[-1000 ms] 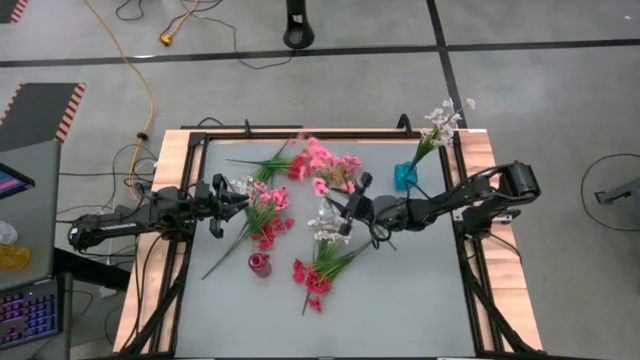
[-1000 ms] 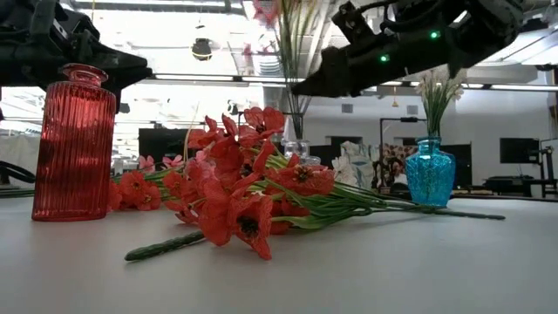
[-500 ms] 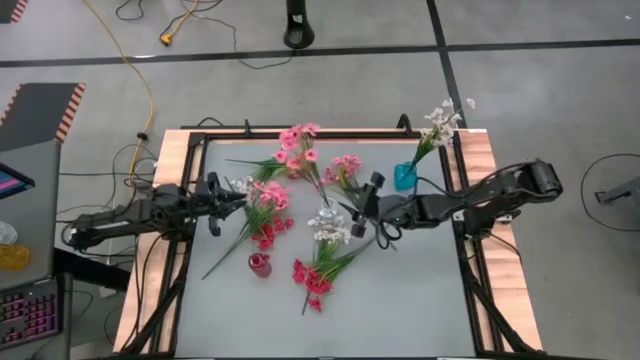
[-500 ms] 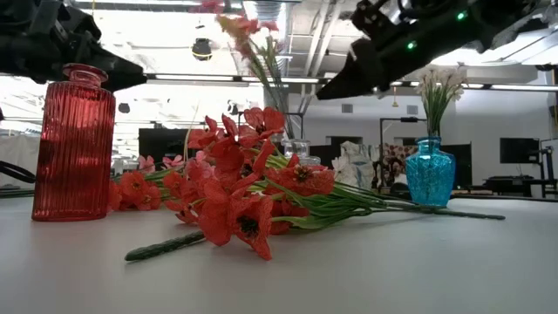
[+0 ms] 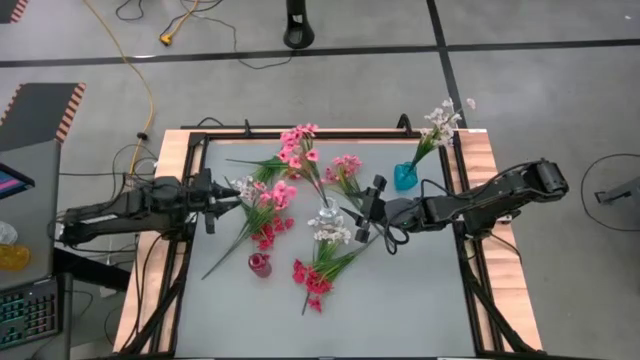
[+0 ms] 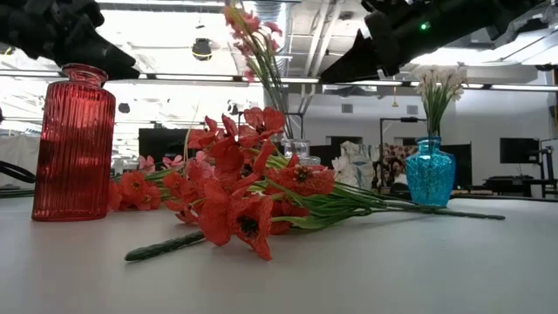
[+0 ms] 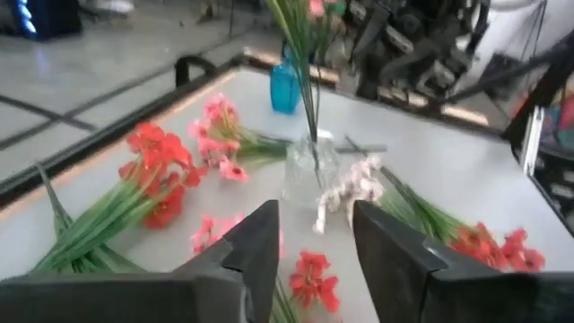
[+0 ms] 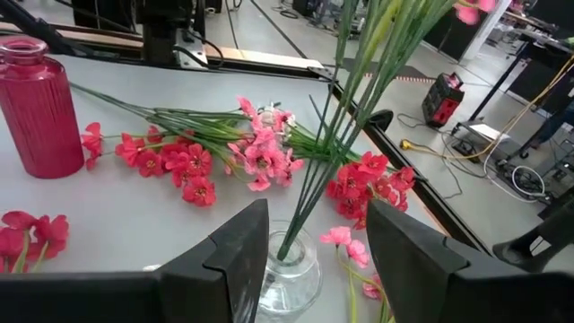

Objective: Sort flowers into vase by color
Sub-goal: Put the left pink flowers into the transparent vase

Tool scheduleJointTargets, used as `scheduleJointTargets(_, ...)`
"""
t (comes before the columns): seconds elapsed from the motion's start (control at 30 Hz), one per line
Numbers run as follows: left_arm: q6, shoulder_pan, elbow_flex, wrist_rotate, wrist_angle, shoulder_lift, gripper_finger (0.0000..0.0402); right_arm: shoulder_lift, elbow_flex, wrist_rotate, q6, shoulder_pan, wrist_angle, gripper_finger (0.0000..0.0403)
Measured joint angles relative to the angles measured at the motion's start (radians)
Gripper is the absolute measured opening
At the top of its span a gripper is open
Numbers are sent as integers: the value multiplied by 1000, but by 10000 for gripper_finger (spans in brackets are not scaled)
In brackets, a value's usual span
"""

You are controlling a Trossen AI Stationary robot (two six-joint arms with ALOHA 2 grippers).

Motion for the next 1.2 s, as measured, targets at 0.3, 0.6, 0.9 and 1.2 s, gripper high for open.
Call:
scheduleJointTargets(0.3, -48, -10, 138, 109, -224, 294, 164, 1, 0, 0, 0, -1, 0, 215)
scheduleJointTargets(0.6, -250, -34, 170, 130, -341, 553, 160, 1, 0, -1, 0, -1, 0, 214)
scheduleJointTargets(0.9, -317, -35, 170, 141, -337, 752, 159, 2, 0, -2, 0, -1, -11, 214)
scheduleJointTargets(1.2, -298, -35, 171, 197, -272, 902, 159, 2, 0, -3, 0, -1, -16, 214)
